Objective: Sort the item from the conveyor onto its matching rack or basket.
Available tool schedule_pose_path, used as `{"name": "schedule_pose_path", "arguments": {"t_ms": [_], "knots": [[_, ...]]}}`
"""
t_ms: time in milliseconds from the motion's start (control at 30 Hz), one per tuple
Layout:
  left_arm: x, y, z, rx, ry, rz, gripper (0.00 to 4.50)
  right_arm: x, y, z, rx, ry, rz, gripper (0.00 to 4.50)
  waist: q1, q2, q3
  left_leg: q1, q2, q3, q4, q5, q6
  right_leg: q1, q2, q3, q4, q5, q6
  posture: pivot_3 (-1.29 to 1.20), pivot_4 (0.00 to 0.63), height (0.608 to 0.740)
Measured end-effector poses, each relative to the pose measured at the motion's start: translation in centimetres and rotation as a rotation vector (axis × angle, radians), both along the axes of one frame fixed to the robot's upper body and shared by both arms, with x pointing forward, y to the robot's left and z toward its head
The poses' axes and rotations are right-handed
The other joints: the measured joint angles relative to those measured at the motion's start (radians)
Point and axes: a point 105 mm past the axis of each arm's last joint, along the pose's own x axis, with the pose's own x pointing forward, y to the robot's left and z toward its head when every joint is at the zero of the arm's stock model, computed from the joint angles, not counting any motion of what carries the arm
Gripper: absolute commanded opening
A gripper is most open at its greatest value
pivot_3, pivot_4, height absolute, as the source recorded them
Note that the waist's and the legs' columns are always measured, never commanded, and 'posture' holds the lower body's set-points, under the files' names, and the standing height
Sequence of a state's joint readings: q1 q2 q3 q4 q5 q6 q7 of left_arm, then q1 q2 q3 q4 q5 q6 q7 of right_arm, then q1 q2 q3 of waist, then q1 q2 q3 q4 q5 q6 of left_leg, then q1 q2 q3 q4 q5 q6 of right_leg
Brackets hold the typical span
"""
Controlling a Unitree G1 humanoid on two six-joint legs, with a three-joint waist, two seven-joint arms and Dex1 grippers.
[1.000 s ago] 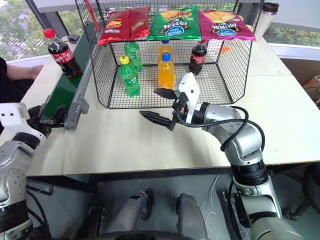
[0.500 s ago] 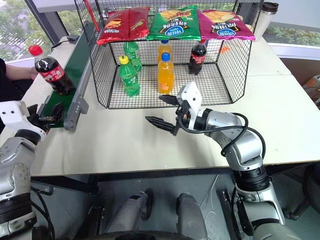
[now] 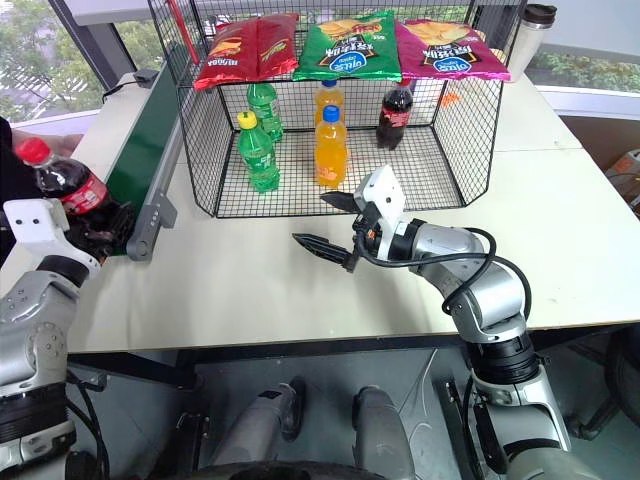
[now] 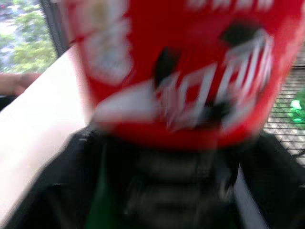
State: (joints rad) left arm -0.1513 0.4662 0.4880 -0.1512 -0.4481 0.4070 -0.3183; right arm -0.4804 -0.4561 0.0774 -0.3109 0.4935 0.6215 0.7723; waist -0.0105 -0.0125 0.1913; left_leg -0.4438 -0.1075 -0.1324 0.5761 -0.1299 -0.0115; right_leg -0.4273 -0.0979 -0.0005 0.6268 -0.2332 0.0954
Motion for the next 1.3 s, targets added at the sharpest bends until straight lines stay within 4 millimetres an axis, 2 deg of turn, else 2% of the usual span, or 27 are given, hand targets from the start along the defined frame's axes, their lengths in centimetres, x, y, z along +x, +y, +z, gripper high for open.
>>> {"name": "schedule_pose_path", "arguments": {"t_ms": [167, 267, 333, 400, 467, 533, 633, 833, 1000, 1300], "knots": [[0.2, -1.4, 0.6, -0.096, -0.007, -0.083, 2.96, 0.1, 0.0, -0.1, -0.002, 0.008, -0.008, 4.50, 0.000, 0.000, 0.000, 0.000, 0.000, -0.001, 0.000, 0.000, 0.000, 0.000, 0.000, 0.000, 0.000, 0.000, 0.000, 0.00, 0.150, 0.738], [0.6, -2.5, 2.5, -0.115, -0.032, -0.151, 2.96, 0.1, 0.0, -0.1, -0.002, 0.014, -0.011, 4.50, 0.000, -0.001, 0.001, -0.001, 0.000, -0.001, 0.000, 0.000, 0.000, -0.001, 0.000, -0.001, 0.000, 0.000, 0.000, 0.00, 0.150, 0.738], [0.7, -4.5, 4.3, -0.025, -0.041, -0.261, 2.96, 0.2, -0.1, 0.0, 0.001, 0.021, -0.015, 4.50, 0.001, -0.001, 0.001, -0.001, -0.001, -0.001, 0.000, 0.000, 0.000, -0.001, 0.000, -0.001, 0.000, 0.000, 0.000, 0.00, 0.150, 0.738], [0.8, -7.6, 5.3, 0.053, -0.050, -0.406, 2.96, 0.2, 0.1, 0.6, 0.013, 0.016, -0.005, 4.50, 0.001, -0.001, 0.001, -0.001, -0.001, 0.000, 0.000, 0.000, 0.000, 0.000, 0.000, 0.000, 0.000, 0.000, 0.000, 0.00, 0.150, 0.738], [0.7, -11.0, 4.5, 0.102, -0.020, -0.564, 2.96, 0.2, 0.3, 1.4, 0.025, 0.002, 0.008, 4.50, 0.000, -0.001, 0.001, 0.000, -0.001, 0.001, 0.000, 0.000, 0.000, 0.000, 0.000, 0.000, -0.001, 0.000, 0.000, 0.00, 0.150, 0.738], [0.7, -13.7, 2.5, 0.150, 0.047, -0.695, 2.96, 0.3, 0.3, 2.0, 0.035, -0.007, 0.009, 4.50, -0.001, -0.001, 0.001, -0.001, -0.001, 0.001, 0.000, 0.000, 0.000, 0.000, 0.000, 0.000, -0.001, 0.000, 0.000, 0.00, 0.150, 0.738], [0.8, -16.5, 0.1, 0.237, 0.112, -0.829, 2.96, 0.5, 0.0, 2.9, 0.061, -0.001, -0.003, 4.50, -0.004, -0.001, 0.001, -0.001, 0.000, 0.001, -0.001, 0.000, 0.000, -0.001, 0.000, 0.000, -0.001, 0.000, 0.000, 0.00, 0.150, 0.738], [1.1, -21.5, 0.2, 0.316, 0.024, -1.015, 2.96, -0.1, 0.3, 5.6, 0.096, -0.035, 0.013, 4.50, 0.001, 0.000, 0.001, -0.002, 0.000, 0.000, -0.001, 0.000, 0.001, -0.001, 0.000, 0.000, -0.003, 0.000, 0.000, 0.00, 0.150, 0.738], [0.9, -23.7, -1.3, 0.337, 0.028, -1.098, 2.96, -0.5, 0.6, 5.6, 0.089, -0.024, 0.017, 4.50, -0.002, 0.000, 0.001, -0.002, 0.000, 0.001, -0.001, 0.000, 0.001, -0.001, 0.000, 0.000, -0.004, 0.000, 0.000, 0.00, 0.150, 0.738], [0.5, -25.4, -1.8, 0.363, 0.008, -1.168, 2.96, -0.5, 0.3, 5.5, 0.073, -0.023, 0.010, 4.50, -0.001, 0.000, 0.001, -0.002, 0.000, 0.000, 0.000, 0.000, 0.002, 0.000, 0.000, -0.001, -0.003, 0.000, 0.000, 0.00, 0.150, 0.738]]}}
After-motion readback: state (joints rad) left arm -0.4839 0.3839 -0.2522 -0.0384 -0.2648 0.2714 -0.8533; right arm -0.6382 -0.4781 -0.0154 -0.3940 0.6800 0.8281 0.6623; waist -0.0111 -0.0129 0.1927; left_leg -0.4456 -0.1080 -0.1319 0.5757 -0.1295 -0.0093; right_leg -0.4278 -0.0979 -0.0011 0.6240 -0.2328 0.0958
